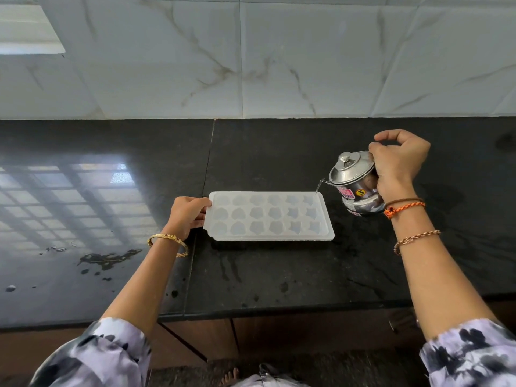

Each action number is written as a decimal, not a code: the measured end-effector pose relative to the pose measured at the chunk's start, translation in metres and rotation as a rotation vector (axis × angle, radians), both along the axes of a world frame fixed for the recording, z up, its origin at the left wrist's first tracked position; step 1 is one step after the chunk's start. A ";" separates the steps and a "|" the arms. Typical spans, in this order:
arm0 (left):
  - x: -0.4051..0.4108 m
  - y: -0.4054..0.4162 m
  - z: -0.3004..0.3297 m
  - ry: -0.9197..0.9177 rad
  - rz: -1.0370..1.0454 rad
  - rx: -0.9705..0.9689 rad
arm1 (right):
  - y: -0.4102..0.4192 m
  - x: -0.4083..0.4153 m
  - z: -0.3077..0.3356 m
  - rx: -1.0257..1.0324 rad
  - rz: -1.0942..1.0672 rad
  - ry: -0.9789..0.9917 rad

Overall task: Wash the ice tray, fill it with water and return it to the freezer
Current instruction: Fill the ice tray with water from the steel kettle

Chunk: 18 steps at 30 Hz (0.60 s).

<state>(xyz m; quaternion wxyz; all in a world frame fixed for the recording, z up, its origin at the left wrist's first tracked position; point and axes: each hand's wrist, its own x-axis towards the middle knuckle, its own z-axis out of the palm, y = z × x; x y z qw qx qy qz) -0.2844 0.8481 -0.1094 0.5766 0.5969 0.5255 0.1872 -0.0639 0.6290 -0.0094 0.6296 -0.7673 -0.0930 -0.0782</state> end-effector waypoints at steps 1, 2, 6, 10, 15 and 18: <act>0.000 0.000 0.000 0.002 0.002 0.001 | 0.000 0.000 0.000 0.000 -0.002 0.003; 0.000 0.000 0.000 0.002 0.003 -0.001 | 0.000 0.000 0.000 0.000 -0.003 0.006; 0.000 0.001 -0.001 -0.001 -0.004 -0.002 | -0.001 0.000 0.000 -0.003 0.001 0.010; 0.000 0.000 -0.001 -0.003 -0.005 0.004 | 0.000 0.001 0.000 -0.004 0.001 0.016; 0.000 0.000 -0.001 0.000 -0.002 0.008 | 0.001 0.003 -0.001 -0.006 0.001 0.006; 0.000 0.000 -0.001 0.000 -0.002 0.011 | 0.001 0.003 -0.003 -0.002 -0.003 0.010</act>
